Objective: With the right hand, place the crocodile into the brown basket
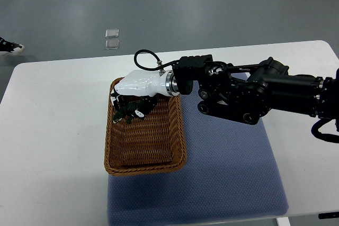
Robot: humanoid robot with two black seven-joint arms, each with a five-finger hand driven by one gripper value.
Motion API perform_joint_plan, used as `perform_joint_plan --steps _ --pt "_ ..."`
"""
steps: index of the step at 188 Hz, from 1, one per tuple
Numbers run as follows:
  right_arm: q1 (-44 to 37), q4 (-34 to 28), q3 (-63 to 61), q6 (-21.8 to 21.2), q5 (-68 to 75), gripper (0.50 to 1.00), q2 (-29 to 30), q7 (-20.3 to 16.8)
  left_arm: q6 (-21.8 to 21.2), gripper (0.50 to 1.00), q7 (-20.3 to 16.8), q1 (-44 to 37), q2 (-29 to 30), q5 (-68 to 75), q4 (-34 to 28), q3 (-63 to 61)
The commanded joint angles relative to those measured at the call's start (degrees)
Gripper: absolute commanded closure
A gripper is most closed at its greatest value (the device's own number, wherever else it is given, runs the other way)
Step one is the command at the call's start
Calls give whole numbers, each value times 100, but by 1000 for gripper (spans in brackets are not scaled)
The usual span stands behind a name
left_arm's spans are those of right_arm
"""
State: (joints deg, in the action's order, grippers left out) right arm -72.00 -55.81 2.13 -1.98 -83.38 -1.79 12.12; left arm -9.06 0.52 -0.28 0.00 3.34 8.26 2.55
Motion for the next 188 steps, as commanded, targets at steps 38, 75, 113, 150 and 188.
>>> perform_joint_plan --steps 38,75,113,150,188 --pt "283 70 -2 14 15 765 12 1 0 500 -8 -7 0 0 0 0" --pt "319 79 -54 5 94 613 -76 1 0 500 -8 2 0 0 0 0" --pt "319 79 -353 5 120 576 -235 -17 0 500 1 2 0 0 0 0" --pt "459 79 -863 -48 709 576 -683 -43 0 500 1 2 0 0 0 0" --pt "767 88 -1320 -215 2098 576 -1166 -272 0 500 1 -7 0 0 0 0"
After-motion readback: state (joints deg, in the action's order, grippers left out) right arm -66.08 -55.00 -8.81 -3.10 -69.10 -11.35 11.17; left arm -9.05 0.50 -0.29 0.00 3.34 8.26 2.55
